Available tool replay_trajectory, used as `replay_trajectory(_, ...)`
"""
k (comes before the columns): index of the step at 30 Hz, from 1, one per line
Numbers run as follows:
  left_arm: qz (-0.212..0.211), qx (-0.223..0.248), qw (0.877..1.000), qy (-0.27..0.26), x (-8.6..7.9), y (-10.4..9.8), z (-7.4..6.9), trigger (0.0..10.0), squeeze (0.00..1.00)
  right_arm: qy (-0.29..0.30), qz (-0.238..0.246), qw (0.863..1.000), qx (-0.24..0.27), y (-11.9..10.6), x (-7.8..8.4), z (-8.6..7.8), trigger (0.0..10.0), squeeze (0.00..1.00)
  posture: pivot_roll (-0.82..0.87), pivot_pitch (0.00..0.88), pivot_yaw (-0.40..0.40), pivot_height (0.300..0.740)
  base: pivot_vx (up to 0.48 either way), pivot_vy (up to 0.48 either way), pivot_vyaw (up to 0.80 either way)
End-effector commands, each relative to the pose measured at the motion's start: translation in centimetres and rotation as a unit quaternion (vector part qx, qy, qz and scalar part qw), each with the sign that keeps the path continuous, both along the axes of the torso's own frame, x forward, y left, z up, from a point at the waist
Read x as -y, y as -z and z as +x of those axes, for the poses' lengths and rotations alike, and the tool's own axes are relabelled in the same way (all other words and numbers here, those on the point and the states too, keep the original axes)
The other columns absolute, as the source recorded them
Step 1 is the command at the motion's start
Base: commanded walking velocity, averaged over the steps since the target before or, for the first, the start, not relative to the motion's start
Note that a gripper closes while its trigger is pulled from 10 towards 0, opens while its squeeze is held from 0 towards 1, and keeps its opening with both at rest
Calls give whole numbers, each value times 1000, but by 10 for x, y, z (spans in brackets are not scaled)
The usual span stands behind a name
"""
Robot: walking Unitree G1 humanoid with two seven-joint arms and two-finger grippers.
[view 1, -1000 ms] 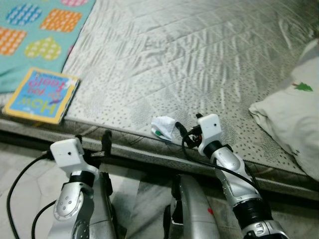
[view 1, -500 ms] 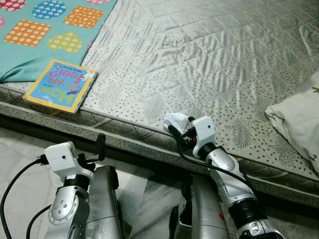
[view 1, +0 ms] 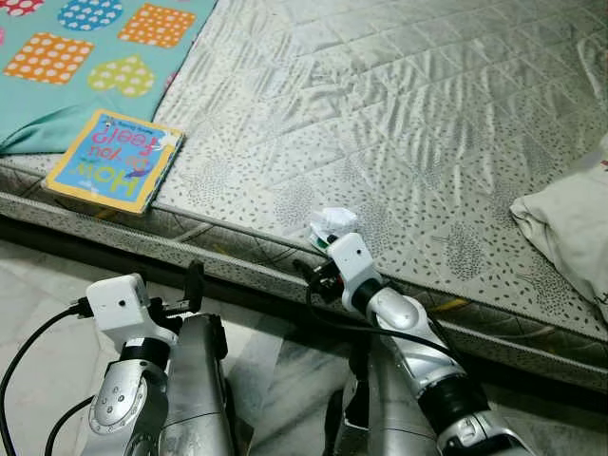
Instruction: Clean up the room
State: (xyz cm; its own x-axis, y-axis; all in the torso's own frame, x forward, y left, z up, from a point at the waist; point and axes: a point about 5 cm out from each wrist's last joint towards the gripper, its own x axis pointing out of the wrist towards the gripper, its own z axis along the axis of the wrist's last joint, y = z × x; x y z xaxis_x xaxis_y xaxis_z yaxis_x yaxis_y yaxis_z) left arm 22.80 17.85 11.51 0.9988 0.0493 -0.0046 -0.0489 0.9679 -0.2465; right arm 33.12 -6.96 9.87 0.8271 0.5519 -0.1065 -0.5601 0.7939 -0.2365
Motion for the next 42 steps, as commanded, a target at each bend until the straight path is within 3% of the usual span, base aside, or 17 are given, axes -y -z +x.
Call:
replay_trajectory(1,1,-5,1000,5,1,0,-4,10000,0,12,-6,1000,-10,8,3,-2,10000,0,197,324,-75,555,0,0,0)
replay_trajectory(15,3,-4,1000,0,-1,-2,-6,10000,0,61,8,998,31,-3,12,10,10000,0,201,327,-78,555,0,0,0)
replay_trajectory(30,6,-2,1000,0,-2,-4,-5,10000,0,68,-60,995,30,10,7,12,10000,0,211,324,-77,555,0,0,0)
replay_trajectory(31,5,-1,1000,1,-1,-4,-4,10000,0,69,-65,995,32,11,4,13,2118,0,211,323,-78,555,0,0,0)
replay_trajectory(32,5,-1,1000,1,-1,-4,-4,10000,0,70,-67,995,33,11,4,13,2118,0,211,323,-78,555,0,0,0)
replay_trajectory(33,5,0,1000,1,-1,-4,-3,10000,0,74,-71,994,35,11,3,14,0,0,212,322,-78,555,0,0,0)
replay_trajectory(42,6,2,1000,-2,-2,-5,-2,10000,0,85,-73,993,36,10,1,17,0,0,215,314,-81,555,0,0,0)
